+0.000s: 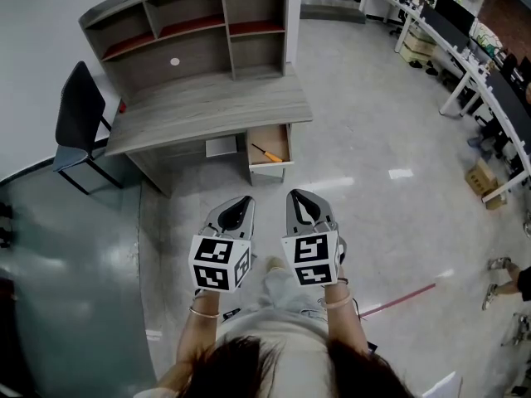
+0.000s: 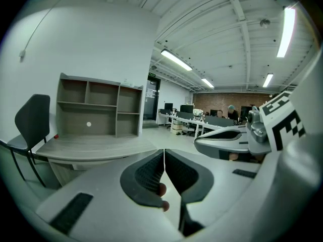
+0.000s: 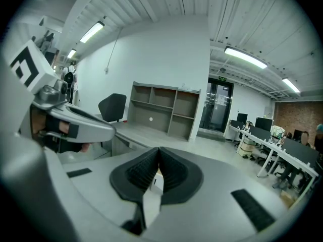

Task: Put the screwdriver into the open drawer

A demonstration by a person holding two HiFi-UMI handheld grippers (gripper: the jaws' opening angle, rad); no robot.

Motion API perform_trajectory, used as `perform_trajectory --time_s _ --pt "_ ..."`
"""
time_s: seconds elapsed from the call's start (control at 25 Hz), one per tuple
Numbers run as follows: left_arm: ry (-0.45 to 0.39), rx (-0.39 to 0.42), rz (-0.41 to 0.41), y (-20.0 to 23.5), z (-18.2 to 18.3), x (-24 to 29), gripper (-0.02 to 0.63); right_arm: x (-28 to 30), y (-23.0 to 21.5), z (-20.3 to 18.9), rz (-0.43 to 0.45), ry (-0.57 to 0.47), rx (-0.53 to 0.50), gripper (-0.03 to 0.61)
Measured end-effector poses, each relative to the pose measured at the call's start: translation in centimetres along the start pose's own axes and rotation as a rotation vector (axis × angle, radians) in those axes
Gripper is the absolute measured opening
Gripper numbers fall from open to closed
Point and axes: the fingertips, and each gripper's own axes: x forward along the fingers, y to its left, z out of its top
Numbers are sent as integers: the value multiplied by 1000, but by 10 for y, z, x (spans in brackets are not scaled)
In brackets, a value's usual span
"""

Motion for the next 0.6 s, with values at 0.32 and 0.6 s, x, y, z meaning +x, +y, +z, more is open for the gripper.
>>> perform_trajectory --time_s 0.32,0.6 --pt "3 -4 0 -1 -7 -15 21 -10 9 1 -14 -24 7 28" --pt "5 7 -2 8 -3 -13 21 -3 9 5 -21 -27 13 27"
